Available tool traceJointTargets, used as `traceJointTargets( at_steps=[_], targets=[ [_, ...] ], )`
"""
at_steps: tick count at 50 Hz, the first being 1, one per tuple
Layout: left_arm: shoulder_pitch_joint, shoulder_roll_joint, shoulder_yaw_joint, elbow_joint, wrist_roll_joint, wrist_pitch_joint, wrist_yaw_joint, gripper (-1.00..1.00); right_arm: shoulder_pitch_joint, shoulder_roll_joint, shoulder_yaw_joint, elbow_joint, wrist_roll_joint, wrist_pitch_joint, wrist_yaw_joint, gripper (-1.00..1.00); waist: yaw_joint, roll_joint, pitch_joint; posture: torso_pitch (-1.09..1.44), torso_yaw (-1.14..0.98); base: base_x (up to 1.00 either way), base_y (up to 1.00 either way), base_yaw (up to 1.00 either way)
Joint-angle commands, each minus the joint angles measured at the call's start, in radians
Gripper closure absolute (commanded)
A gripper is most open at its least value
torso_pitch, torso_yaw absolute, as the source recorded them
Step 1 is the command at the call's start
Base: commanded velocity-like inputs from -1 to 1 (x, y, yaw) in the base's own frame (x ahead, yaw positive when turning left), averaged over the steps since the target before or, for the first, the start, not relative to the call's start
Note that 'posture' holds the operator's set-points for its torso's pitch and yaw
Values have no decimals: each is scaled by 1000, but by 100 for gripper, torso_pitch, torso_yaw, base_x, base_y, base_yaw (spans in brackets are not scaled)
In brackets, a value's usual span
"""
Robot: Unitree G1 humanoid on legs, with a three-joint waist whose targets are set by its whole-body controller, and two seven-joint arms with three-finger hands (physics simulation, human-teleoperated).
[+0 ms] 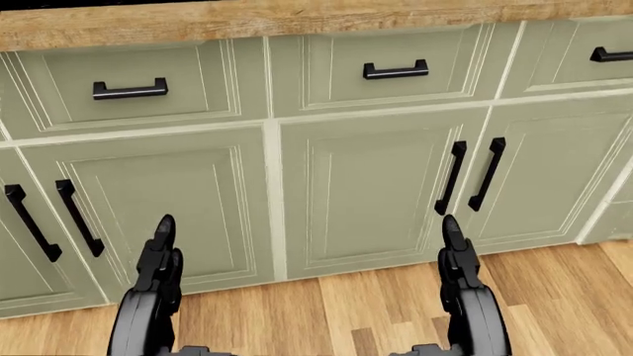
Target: Navigate to the toaster.
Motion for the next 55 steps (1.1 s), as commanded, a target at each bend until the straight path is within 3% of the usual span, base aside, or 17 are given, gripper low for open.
traceJointTargets(
  at_steps=[1,12,13,16,19,22,24,25,27,38,39,43,47,49,51,52,55],
  targets=[
    [-19,10,21,-53,-2,-28,7,-100,-25,6,17,-44,3,-30,4,-100,8,10,-15,0,0,0,-32,0],
    [-17,11,22,-56,-4,-26,5,-100,-24,7,18,-49,3,-25,1,-100,22,143,-2,0,0,0,-32,0],
    [-16,11,22,-58,-4,-26,5,-100,-25,6,18,-44,3,-30,2,-100,34,103,3,0,0,0,-31,0],
    [-15,11,22,-58,-3,-26,5,-100,-22,6,19,-51,3,-27,3,-100,26,118,-15,0,0,0,-32,0],
    [-16,11,21,-52,-2,-32,5,-100,-20,7,19,-53,3,-28,4,-100,26,94,-13,0,0,0,-31,0],
    [-16,10,20,-57,-1,-28,5,-100,-24,5,17,-40,3,-37,4,-100,28,47,-7,0,0,0,-32,0],
    [-19,11,21,-49,-1,-32,5,-100,-26,5,17,-35,3,-40,5,-100,23,-24,-26,0,0,0,-33,0],
    [-17,10,20,-54,0,-29,6,-100,-27,5,16,-33,4,-42,5,-100,24,-27,-37,0,0,0,-34,0],
    [-20,10,20,-47,0,-33,6,-100,-24,5,18,-43,3,-34,5,-100,15,-1,-8,0,0,0,-35,0],
    [-19,11,21,-49,1,-32,6,-100,-22,7,20,-54,1,-25,5,-100,23,144,-3,0,0,0,-36,0],
    [-20,11,22,-48,0,-32,5,-100,-22,7,20,-53,0,-26,4,-100,35,105,0,0,0,0,-38,0],
    [-22,12,22,-42,-1,-34,5,-100,-28,7,19,-39,0,-32,3,-100,27,119,-17,0,0,0,-38,0],
    [-21,11,23,-49,-2,-29,4,-100,-31,7,19,-32,0,-35,2,-100,30,71,-7,0,0,0,-37,0],
    [-13,10,21,-67,-2,-18,4,-100,-31,6,18,-28,1,-40,2,-100,29,31,-10,0,0,0,-39,0],
    [-12,10,20,-67,-1,-19,5,-100,-26,7,20,-41,0,-31,2,-100,17,-60,-33,0,0,0,-38,0],
    [-11,9,19,-70,-1,-17,5,-100,-26,6,19,-39,1,-33,3,-100,13,4,-16,0,0,0,-39,0],
    [-10,8,17,-73,1,-16,6,-100,-25,5,18,-42,2,-32,5,-100,9,10,-15,0,0,0,-40,0]
  ],
)
